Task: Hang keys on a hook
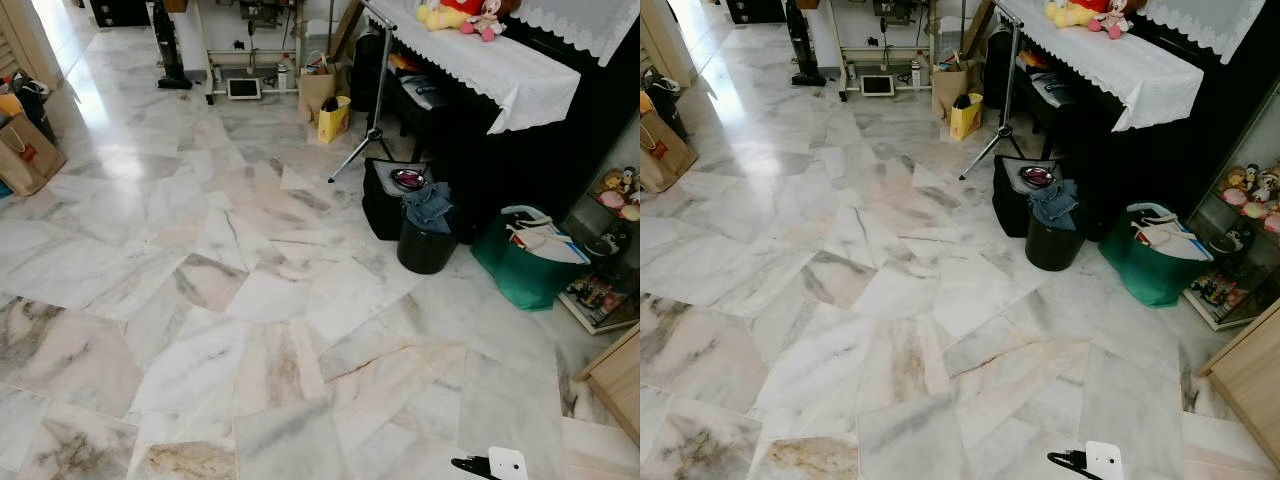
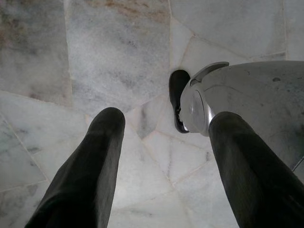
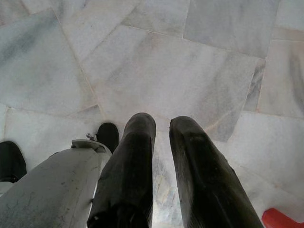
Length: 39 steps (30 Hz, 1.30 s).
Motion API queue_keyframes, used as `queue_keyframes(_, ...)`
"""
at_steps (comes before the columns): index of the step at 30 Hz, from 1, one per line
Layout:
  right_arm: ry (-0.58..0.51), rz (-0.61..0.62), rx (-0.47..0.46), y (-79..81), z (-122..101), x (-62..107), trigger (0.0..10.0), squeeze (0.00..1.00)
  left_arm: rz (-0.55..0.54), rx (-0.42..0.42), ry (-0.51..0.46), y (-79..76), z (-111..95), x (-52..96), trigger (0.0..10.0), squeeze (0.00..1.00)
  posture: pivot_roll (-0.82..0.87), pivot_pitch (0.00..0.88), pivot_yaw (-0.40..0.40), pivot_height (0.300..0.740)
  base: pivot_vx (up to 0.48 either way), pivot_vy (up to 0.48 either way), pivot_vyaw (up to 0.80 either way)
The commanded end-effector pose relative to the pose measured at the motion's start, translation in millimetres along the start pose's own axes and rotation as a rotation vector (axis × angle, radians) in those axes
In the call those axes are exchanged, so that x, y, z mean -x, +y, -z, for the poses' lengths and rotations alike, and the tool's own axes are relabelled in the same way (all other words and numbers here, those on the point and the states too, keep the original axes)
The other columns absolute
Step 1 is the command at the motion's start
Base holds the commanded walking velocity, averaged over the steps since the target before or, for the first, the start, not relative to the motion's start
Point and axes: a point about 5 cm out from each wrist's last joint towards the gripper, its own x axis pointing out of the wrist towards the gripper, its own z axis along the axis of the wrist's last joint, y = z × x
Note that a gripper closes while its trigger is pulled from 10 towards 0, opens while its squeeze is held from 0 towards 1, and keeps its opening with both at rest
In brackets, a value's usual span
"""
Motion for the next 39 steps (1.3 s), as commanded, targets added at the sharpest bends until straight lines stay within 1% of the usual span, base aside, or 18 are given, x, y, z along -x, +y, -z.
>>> queue_keyframes(1, -0.122, -0.199, -0.015, 45.6, -37.7, -2.7, 10.0, 0.0, 0.135, 0.189, -0.135, -46.1, -78.0, -13.7, 10.0, 0.0, 0.0, 0.0, -0.063, 0.74, 0.0, 0.0, 0.0)
queue_keyframes(3, -0.118, -0.204, 0.003, 44.5, -35.7, -2.6, 10.0, 0.0, 0.122, 0.197, -0.133, -46.1, -77.9, -13.9, 10.0, 0.0, 0.01, 0.0, -0.069, 0.74, 0.0, 0.0, 0.0)
queue_keyframes(6, -0.107, -0.194, 0.017, 42.0, -31.2, -2.6, 10.0, 0.0, 0.114, 0.172, -0.129, -47.4, -77.3, -13.9, 10.0, 0.0, 0.03, 0.0, -0.068, 0.74, 0.0, 0.0, 0.0)
queue_keyframes(8, -0.106, -0.176, -0.005, 39.1, -28.0, -2.5, 10.0, 0.0, 0.135, 0.131, -0.133, -49.5, -76.7, -13.7, 10.0, 0.0, 0.0, 0.0, -0.049, 0.74, 0.0, 0.0, 0.0)
queue_keyframes(10, -0.123, -0.174, -0.021, 38.7, -31.0, -2.5, 10.0, 0.0, 0.136, 0.123, -0.127, -48.9, -74.9, -13.6, 10.0, 0.0, -0.01, 0.0, -0.043, 0.74, 0.0, 0.0, 0.0)
queue_keyframes(15, -0.14, -0.183, -0.015, 39.7, -37.1, -2.4, 10.0, 0.0, 0.131, 0.134, -0.114, -47.4, -74.0, -13.8, 10.0, 0.0, -0.01, 0.0, -0.049, 0.74, 0.0, 0.0, 0.0)
queue_keyframes(17, -0.12, -0.172, 0.003, 35.2, -32.3, -2.5, 10.0, 0.0, 0.124, 0.133, -0.125, -49.3, -68.9, -13.1, 10.0, 0.0, 0.0, 0.0, -0.061, 0.74, 0.0, 0.0, 0.0)
queue_keyframes(30, -0.138, -0.182, -0.016, 32.6, -35.8, -2.1, 10.0, 0.0, 0.121, 0.131, -0.13, -51.4, -70.4, -13.2, 10.0, 0.0, 0.02, 0.0, -0.08, 0.74, 0.0, 0.0, 0.0)
queue_keyframes(33, -0.129, -0.191, 0.029, 35.0, -35.0, -2.2, 10.0, 0.0, 0.1, 0.127, -0.127, -48.3, -72.8, -13.6, 10.0, 0.0, 0.03, 0.0, -0.08, 0.74, 0.0, 0.0, 0.0)
queue_keyframes(39, -0.129, -0.191, 0.029, 35.0, -35.0, -2.2, 10.0, 0.0, 0.1, 0.127, -0.127, -48.3, -72.8, -13.6, 10.0, 0.0, 0.03, 0.0, -0.08, 0.74, 0.0, 0.0, 0.0)
